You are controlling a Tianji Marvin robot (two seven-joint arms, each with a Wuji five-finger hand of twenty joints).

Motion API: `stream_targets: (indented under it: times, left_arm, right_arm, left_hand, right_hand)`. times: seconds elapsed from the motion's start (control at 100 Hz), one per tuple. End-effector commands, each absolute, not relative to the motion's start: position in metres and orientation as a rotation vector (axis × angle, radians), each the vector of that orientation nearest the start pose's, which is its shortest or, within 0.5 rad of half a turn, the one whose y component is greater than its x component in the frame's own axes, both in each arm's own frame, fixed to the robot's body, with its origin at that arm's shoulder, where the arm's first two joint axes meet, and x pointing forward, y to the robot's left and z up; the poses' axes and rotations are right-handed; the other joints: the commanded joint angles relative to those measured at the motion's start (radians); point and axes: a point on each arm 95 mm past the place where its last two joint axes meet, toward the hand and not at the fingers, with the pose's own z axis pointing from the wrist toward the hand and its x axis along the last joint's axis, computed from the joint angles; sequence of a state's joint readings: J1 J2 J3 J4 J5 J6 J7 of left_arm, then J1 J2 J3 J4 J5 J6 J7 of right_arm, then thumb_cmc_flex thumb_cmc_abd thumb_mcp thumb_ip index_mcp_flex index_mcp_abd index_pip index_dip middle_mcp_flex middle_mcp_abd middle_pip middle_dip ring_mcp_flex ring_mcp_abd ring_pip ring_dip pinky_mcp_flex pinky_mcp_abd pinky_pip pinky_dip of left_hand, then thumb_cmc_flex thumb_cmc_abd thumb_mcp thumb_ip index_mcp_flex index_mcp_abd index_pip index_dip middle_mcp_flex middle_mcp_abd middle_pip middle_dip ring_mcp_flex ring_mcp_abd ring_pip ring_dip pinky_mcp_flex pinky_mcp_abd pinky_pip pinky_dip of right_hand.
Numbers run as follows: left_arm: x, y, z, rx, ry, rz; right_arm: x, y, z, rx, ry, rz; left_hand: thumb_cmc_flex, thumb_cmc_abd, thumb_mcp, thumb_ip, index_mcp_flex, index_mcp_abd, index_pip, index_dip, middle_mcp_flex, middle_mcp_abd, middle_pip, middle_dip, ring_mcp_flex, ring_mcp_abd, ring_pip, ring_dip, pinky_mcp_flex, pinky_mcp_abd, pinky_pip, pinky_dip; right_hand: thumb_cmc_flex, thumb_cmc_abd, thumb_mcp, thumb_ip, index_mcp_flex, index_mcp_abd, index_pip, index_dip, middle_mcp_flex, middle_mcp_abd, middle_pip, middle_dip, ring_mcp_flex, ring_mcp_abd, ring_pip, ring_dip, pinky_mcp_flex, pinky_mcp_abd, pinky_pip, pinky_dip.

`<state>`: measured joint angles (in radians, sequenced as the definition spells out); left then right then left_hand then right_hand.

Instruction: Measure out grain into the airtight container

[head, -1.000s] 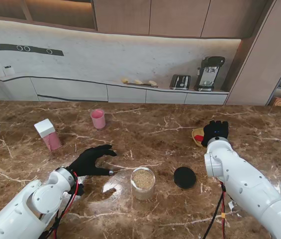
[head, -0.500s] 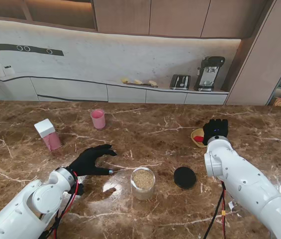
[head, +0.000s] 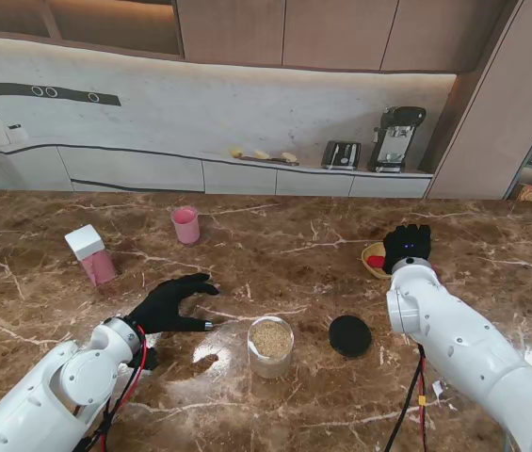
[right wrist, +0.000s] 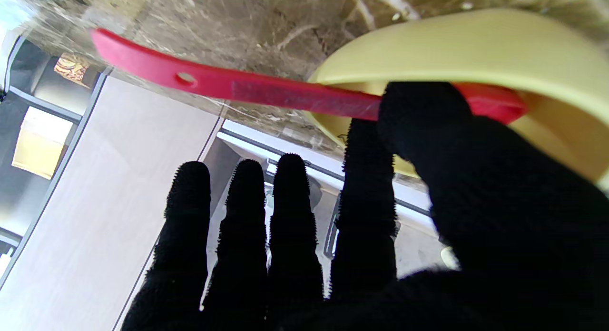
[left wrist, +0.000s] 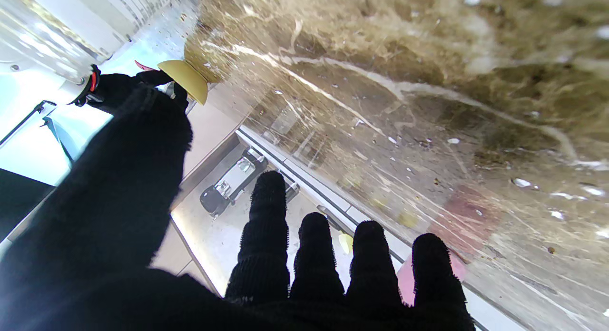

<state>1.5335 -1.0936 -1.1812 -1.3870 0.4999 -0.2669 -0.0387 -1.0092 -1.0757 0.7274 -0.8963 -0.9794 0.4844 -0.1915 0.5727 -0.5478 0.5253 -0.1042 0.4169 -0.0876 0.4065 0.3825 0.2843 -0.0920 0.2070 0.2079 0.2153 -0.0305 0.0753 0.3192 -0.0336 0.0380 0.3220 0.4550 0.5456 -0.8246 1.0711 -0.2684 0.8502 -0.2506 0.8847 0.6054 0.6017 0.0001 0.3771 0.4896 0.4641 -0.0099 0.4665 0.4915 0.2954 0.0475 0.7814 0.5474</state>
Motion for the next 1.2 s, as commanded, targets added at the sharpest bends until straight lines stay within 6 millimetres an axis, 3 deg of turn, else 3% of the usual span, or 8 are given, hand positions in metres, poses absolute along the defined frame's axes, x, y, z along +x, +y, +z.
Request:
stream_targets:
  times: [0.0, 0.09, 0.38, 0.49, 0.75, 0.94, 0.99, 1.19]
  left_arm:
    - [0.392, 0.0115, -0.3884, -1.693, 1.465, -1.814]
    - [0.3917, 0.0115, -0.3887, -1.695, 1.465, -1.813]
    - [0.3911, 0.0114, -0.3898, -1.698, 1.458, -1.813]
    - [0.3913, 0.0117, -0.3899, -1.697, 1.457, -1.813]
    - [0.3922, 0.0121, -0.3901, -1.696, 1.454, -1.814]
    - [0.3921, 0.0127, -0.3905, -1.697, 1.453, -1.812]
    - [0.3921, 0.0128, -0.3906, -1.697, 1.453, -1.811]
    - [0.3924, 0.0126, -0.3909, -1.701, 1.451, -1.814]
  right_arm:
    - [0.515, -0.0884, -0.371, 1.096, 1.36, 0.737]
    - [0.5156, -0.0888, -0.3708, 1.09, 1.353, 0.749]
    - [0.5152, -0.0908, -0.3676, 1.054, 1.361, 0.781]
    - [0.5151, -0.0912, -0.3671, 1.049, 1.377, 0.787]
    - [0.514, -0.0899, -0.3705, 1.067, 1.411, 0.782]
    - [0.5131, -0.0902, -0.3726, 1.085, 1.423, 0.779]
    - [0.513, -0.0905, -0.3723, 1.09, 1.43, 0.781]
    - [0.5135, -0.091, -0.3697, 1.09, 1.428, 0.79]
  left_hand:
    - [0.004, 0.032, -0.025, 0.032, 0.004, -0.034, -0.005, 0.005, 0.01, -0.007, -0.013, 0.005, -0.022, -0.053, -0.011, -0.012, -0.018, 0.007, -0.034, 0.011]
    - [0.005, 0.033, -0.024, 0.032, 0.006, -0.032, -0.005, 0.006, 0.011, -0.006, -0.013, 0.006, -0.022, -0.052, -0.011, -0.011, -0.017, 0.008, -0.034, 0.011]
    - [0.005, 0.033, -0.022, 0.033, 0.013, -0.033, 0.002, 0.01, 0.013, -0.006, -0.012, 0.008, -0.02, -0.05, -0.01, -0.011, -0.017, 0.01, -0.034, 0.014]
    - [0.004, 0.034, -0.019, 0.033, 0.011, -0.033, 0.008, 0.014, 0.013, -0.007, -0.012, 0.008, -0.019, -0.051, -0.009, -0.011, -0.017, 0.01, -0.033, 0.015]
    - [0.002, 0.037, -0.014, 0.033, 0.01, -0.034, 0.011, 0.018, 0.015, -0.006, -0.011, 0.009, -0.02, -0.049, -0.009, -0.01, -0.018, 0.011, -0.033, 0.015]
    - [0.002, 0.041, -0.013, 0.034, 0.01, -0.035, 0.011, 0.019, 0.015, -0.008, -0.012, 0.009, -0.02, -0.048, -0.009, -0.01, -0.018, 0.011, -0.034, 0.015]
    - [0.001, 0.041, -0.013, 0.034, 0.009, -0.035, 0.011, 0.019, 0.014, -0.007, -0.012, 0.009, -0.02, -0.047, -0.009, -0.01, -0.017, 0.011, -0.034, 0.015]
    - [-0.005, 0.056, -0.02, 0.036, 0.008, -0.032, 0.007, 0.019, 0.016, -0.009, -0.014, 0.008, -0.019, -0.048, -0.009, -0.011, -0.017, 0.013, -0.033, 0.016]
  right_hand:
    - [0.038, -0.027, 0.031, -0.042, 0.043, -0.046, 0.048, 0.044, 0.018, -0.009, 0.015, -0.006, 0.023, -0.013, 0.007, -0.024, 0.008, 0.011, 0.026, 0.011]
    - [0.036, -0.047, 0.028, -0.048, 0.061, -0.038, 0.05, 0.029, 0.034, -0.013, 0.019, -0.004, 0.033, -0.015, 0.009, -0.025, 0.012, 0.011, 0.032, 0.011]
    - [0.014, -0.073, 0.028, -0.064, 0.159, -0.001, 0.104, -0.202, 0.122, -0.055, 0.008, -0.015, 0.06, -0.029, 0.005, -0.03, 0.022, 0.006, 0.05, -0.003]
    - [0.012, -0.026, 0.038, -0.053, 0.17, 0.025, 0.117, -0.29, 0.156, -0.073, 0.005, -0.024, 0.06, -0.039, 0.006, -0.033, 0.018, 0.002, 0.05, -0.007]
    - [0.001, 0.077, 0.057, -0.027, 0.121, 0.064, 0.078, -0.375, 0.174, -0.074, 0.002, -0.026, 0.058, -0.044, 0.007, -0.035, 0.005, 0.002, 0.042, -0.009]
    - [-0.002, 0.11, 0.089, -0.026, 0.087, 0.069, 0.073, -0.384, 0.156, -0.07, -0.003, -0.024, 0.045, -0.047, 0.008, -0.033, -0.008, -0.001, 0.031, -0.01]
    - [0.007, 0.151, 0.073, -0.03, 0.065, 0.031, 0.073, -0.342, 0.131, -0.062, -0.007, -0.021, 0.029, -0.047, 0.005, -0.033, -0.022, -0.004, 0.014, -0.012]
    - [0.02, 0.212, 0.044, -0.027, 0.059, -0.011, 0.07, -0.186, 0.098, -0.058, -0.001, -0.015, 0.002, -0.049, 0.01, -0.033, -0.043, -0.008, -0.012, -0.005]
